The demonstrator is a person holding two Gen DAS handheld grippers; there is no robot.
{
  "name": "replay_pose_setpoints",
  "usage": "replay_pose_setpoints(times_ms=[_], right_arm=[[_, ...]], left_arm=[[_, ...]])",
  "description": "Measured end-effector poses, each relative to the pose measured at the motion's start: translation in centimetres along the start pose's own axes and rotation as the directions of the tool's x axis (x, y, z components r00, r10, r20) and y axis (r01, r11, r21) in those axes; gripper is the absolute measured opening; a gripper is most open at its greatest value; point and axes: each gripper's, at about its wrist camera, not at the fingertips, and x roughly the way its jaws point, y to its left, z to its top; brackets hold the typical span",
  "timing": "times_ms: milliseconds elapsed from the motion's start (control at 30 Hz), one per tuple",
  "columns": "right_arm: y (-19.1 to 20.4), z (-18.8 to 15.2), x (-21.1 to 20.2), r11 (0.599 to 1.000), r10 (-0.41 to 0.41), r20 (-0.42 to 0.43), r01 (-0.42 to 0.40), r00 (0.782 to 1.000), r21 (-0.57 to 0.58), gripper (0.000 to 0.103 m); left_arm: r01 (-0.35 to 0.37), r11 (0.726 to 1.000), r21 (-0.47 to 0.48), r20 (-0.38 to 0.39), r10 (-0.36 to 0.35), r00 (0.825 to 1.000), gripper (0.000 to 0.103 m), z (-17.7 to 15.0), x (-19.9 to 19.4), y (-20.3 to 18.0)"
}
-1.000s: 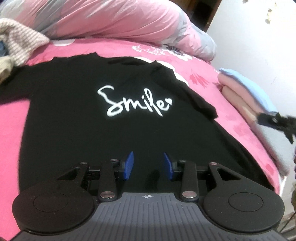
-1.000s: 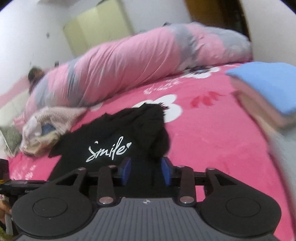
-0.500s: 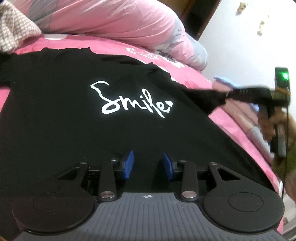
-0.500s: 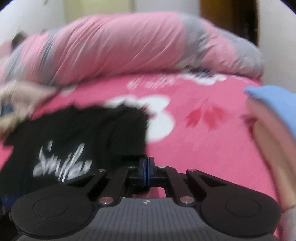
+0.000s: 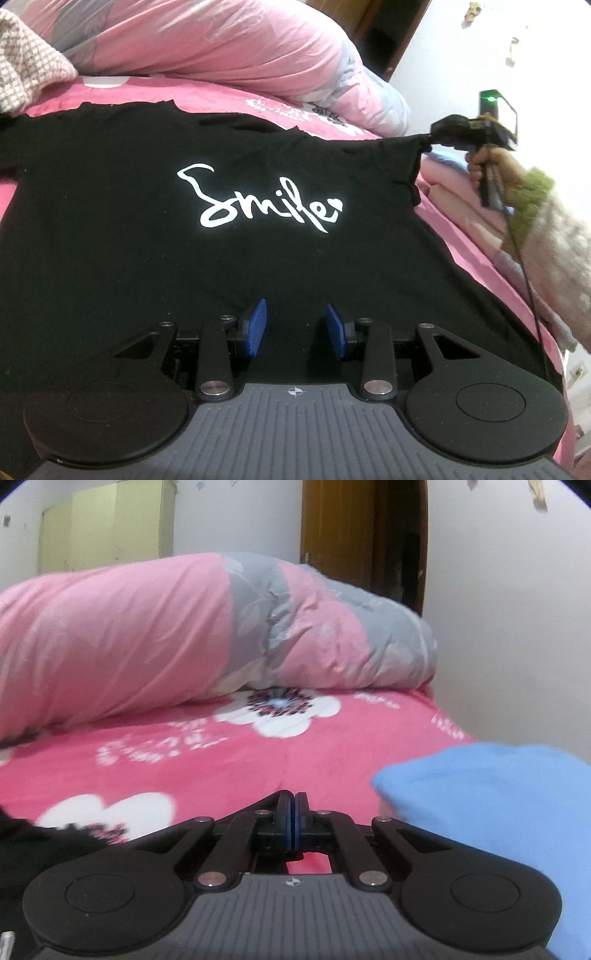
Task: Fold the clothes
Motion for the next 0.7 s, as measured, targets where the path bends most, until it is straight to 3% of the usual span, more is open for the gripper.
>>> replay_pose_setpoints(times_ms=[200,333,400,467,600,633,700], right_arm=[[0.6,-1.3,4.0,0.992,-0.107,0.007,0.107,0.994,-0.071,0.001],[0.0,-2.4,6.2,0.981,-0.179,-0.047,0.175,0.983,-0.082,0.003],[-1.1,-2.3,5.0,0.986,-0.167,-0.023,0.167,0.986,-0.028,0.012],[-2.8,-1.8,2.6,0.991,-0.111,0.018,0.109,0.994,0.078,0.028],[-5.7,-1.1,-3.4,0.965,0.103,0.018,-0.104,0.995,0.239,0.030],[-5.9,-1.4,-4.7,0.952,0.175,-0.012,-0.166,0.985,0.256,0.030],[-5.9,-3.0,-6.3,0.909,0.318,-0.103,-0.272,0.942,0.316,0.030]], left_arm=[[-0.005,1.000,0.008,0.001,0.005,1.000,0.036,0.0,0.1,-0.1],[-0.009,1.000,0.018,0.001,0.009,1.000,0.037,-0.1,0.1,-0.3],[-0.012,1.000,0.022,0.001,0.012,1.000,0.037,-0.1,0.2,-0.3],[-0.013,1.000,0.025,0.002,0.013,1.000,0.037,-0.1,0.2,-0.3],[-0.016,0.999,0.029,0.003,0.016,1.000,0.037,-0.1,0.2,-0.4],[-0.016,0.999,0.030,0.003,0.016,1.000,0.037,-0.1,0.2,-0.4],[-0.018,0.999,0.031,0.004,0.017,1.000,0.037,-0.1,0.2,-0.4]])
